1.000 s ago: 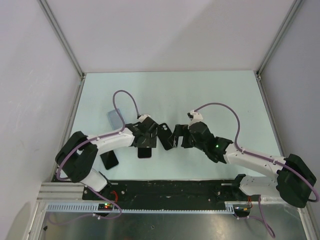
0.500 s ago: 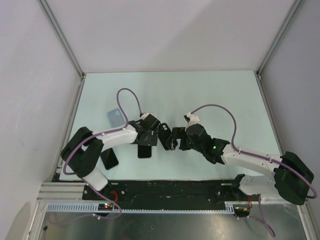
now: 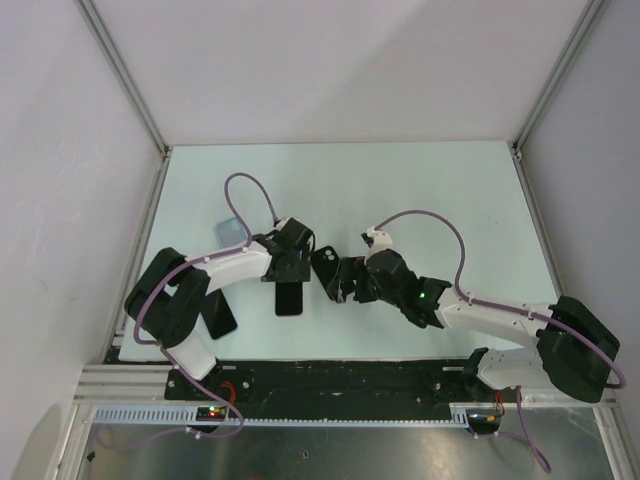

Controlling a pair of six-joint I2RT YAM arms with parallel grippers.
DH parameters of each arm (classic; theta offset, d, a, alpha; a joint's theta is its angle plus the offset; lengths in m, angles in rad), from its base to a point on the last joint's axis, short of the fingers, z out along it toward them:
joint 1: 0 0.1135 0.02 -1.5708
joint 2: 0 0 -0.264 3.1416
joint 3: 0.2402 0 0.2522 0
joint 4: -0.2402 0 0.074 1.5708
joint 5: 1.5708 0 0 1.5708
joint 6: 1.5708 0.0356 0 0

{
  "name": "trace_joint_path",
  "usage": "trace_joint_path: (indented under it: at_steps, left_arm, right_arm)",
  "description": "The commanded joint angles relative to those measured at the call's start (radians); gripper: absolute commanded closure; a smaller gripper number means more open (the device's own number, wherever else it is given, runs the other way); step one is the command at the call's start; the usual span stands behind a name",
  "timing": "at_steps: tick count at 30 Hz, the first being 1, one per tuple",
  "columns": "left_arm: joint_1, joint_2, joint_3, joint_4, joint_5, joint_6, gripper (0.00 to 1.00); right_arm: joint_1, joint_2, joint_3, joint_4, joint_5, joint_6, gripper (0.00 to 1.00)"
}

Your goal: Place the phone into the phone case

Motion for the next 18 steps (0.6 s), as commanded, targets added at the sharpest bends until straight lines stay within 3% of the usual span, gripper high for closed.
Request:
trace_joint_path:
  at_steps: [1, 7, 18]
  left_arm:
    - [0.008, 0.05, -0.02, -0.003, 0.056, 0.001, 0.26]
    - [0.04, 0.023, -0.047, 0.024, 0.148, -0.025, 0.43]
    - [0.099, -0.073, -0.105, 0.066, 0.315, -0.084, 0.47]
  right_arm:
    - [0.008, 0.028, -0.002, 0.059, -0.005, 0.008, 0.04]
    - [0.013, 0.078, -0.002, 0.124, -0.045, 0.011, 0.05]
    - [0.058, 0.234, 0.065, 0.223, -0.143, 0.012, 0.15]
